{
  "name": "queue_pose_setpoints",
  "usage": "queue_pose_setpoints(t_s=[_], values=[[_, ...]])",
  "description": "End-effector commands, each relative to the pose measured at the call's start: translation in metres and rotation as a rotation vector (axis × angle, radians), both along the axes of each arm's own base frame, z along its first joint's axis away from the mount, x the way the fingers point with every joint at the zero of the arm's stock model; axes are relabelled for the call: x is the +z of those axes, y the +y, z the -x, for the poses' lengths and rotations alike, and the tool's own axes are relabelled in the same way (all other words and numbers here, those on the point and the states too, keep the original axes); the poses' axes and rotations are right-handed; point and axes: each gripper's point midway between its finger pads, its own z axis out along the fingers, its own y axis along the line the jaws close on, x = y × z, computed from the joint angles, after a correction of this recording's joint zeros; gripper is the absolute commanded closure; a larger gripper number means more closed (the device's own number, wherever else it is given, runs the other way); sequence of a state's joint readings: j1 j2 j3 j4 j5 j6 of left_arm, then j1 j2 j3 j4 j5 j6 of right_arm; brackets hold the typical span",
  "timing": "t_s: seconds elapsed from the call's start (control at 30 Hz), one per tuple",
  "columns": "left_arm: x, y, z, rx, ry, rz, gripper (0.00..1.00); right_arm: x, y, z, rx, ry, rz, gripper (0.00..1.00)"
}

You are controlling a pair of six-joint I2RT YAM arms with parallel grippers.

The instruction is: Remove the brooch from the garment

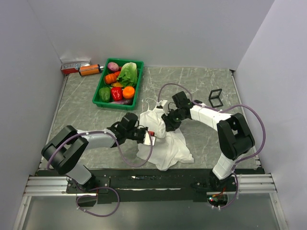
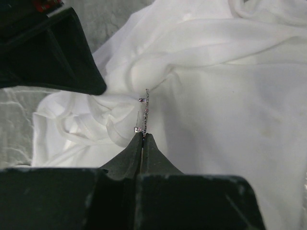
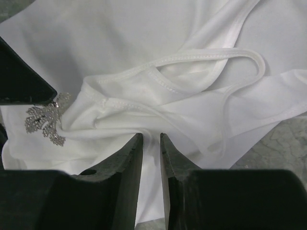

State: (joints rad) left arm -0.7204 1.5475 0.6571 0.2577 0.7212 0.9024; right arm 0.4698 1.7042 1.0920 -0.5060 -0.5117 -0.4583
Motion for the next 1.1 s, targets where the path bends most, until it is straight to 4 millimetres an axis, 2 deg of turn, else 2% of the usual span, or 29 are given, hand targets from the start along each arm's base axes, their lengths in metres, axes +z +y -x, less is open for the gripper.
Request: queue_pose_setpoints(t_s=[0.0, 0.03, 0.1, 0.27, 0.3, 0.33, 0.5, 0.7, 0.87, 0.93, 1.07], values=[[0.049, -0.025, -0.014, -0.018, -0.261, 0.184, 0.99, 0.008, 0.008, 0.006, -0.014, 0.018, -0.056, 0.71], [0.045, -0.023, -0.013, -0.007, -0.27, 0.188, 0.99, 0.011, 0.008, 0.006, -0.011, 0.011, -0.063, 0.7], [0.053, -0.028, -0.014, -0.001, -0.318, 0.23, 0.99, 0.011, 0.004, 0.01, -0.015, 0.007, -0.055, 0.68], [0.05, -0.031, -0.014, -0.006, -0.342, 0.25, 0.99, 0.031, -0.006, 0.009, -0.035, -0.074, -0.085, 0.61], [0.051, -0.032, -0.014, -0.005, -0.345, 0.255, 0.99, 0.029, -0.01, 0.012, -0.03, -0.082, -0.082, 0.6], [0.051, -0.032, -0.014, -0.004, -0.341, 0.256, 0.99, 0.037, -0.01, 0.013, -0.022, -0.113, -0.098, 0.59], [0.049, -0.031, -0.013, -0.005, -0.329, 0.245, 0.99, 0.05, -0.01, 0.02, 0.03, -0.2, -0.144, 0.56], [0.05, -0.032, -0.014, 0.005, -0.31, 0.248, 0.99, 0.07, 0.0, 0.035, 0.167, -0.296, -0.216, 0.51], [0.05, -0.033, -0.014, 0.006, -0.306, 0.252, 0.99, 0.071, 0.007, 0.039, 0.286, -0.394, -0.213, 0.46], [0.05, -0.033, -0.015, 0.008, -0.306, 0.252, 0.99, 0.073, 0.01, 0.039, 0.319, -0.415, -0.216, 0.4], [0.048, -0.032, -0.015, 0.012, -0.298, 0.243, 0.99, 0.073, 0.016, 0.041, 0.389, -0.462, -0.212, 0.39]])
